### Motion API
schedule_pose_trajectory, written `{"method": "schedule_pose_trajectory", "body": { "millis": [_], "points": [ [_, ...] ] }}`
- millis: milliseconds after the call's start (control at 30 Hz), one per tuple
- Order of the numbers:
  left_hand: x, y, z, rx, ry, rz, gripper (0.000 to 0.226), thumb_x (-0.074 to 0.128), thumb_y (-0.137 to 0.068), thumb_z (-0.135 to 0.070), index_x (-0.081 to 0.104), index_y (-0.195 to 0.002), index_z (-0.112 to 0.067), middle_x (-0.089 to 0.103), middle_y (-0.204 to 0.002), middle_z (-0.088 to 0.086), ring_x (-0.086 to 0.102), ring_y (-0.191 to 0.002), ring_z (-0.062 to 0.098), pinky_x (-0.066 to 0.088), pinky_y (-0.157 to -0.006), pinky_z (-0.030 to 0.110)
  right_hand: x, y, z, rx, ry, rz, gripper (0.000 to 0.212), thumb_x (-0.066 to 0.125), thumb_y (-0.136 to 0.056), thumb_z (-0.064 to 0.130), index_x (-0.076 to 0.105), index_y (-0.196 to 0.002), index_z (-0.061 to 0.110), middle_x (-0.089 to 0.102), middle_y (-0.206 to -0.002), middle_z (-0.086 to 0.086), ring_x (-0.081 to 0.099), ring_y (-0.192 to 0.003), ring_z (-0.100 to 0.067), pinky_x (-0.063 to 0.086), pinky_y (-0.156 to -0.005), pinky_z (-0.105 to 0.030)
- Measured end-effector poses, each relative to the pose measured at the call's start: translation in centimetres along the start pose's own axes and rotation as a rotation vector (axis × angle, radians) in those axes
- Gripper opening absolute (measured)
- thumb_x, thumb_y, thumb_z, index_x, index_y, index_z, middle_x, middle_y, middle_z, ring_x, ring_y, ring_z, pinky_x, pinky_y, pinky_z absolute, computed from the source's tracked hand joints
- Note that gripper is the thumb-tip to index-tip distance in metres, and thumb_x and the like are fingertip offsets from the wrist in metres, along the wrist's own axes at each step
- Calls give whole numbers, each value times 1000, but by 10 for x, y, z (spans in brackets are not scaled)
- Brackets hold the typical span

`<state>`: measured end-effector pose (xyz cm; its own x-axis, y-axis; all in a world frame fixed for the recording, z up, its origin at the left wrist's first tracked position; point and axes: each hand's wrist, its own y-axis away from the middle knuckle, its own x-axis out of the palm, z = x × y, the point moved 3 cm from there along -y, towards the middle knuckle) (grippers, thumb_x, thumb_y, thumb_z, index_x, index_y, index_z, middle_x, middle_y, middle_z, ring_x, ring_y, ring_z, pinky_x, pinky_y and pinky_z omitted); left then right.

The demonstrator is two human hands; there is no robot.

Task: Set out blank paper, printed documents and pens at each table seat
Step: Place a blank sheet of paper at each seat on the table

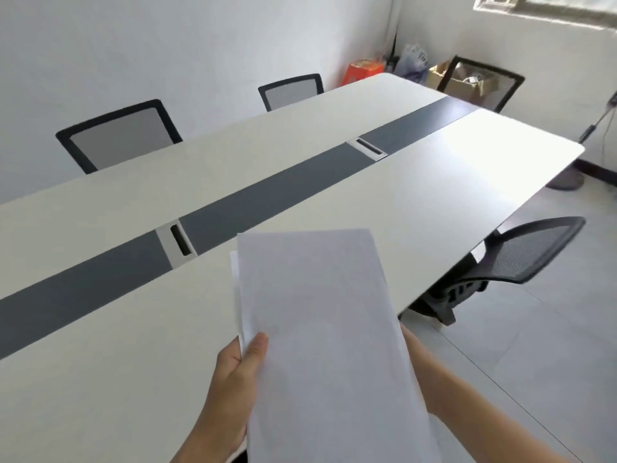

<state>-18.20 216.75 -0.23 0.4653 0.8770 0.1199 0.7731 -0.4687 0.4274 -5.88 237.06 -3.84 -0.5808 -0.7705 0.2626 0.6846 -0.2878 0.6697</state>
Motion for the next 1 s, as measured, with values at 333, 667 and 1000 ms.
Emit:
{"method": "schedule_pose_trajectory", "body": {
  "millis": [333,667,1000],
  "points": [
    [198,24,37,17,-136,234,22,50,-97,-15,68,-108,-11,77,-98,8,74,-89,23,60,-77,37,-186,122,0,-250,-142,-57,46,76,-74,28,70,-112,3,71,-114,-21,70,-101,-38,58,-81,-43],
    [405,64,63,-35,-68,607,17,72,-75,-27,78,-88,-19,75,-98,19,73,-85,33,61,-72,42,-378,182,-9,-337,-355,-175,67,85,-57,54,75,-109,13,72,-117,-11,70,-104,-26,59,-77,-32],
    [543,-12,63,5,-204,689,16,60,-91,-16,72,-100,-10,75,-100,18,73,-88,32,61,-69,36,-481,136,52,-319,-661,-5,85,66,-71,69,59,-134,13,57,-139,-15,56,-126,-32,47,-102,-46]
  ]
}}
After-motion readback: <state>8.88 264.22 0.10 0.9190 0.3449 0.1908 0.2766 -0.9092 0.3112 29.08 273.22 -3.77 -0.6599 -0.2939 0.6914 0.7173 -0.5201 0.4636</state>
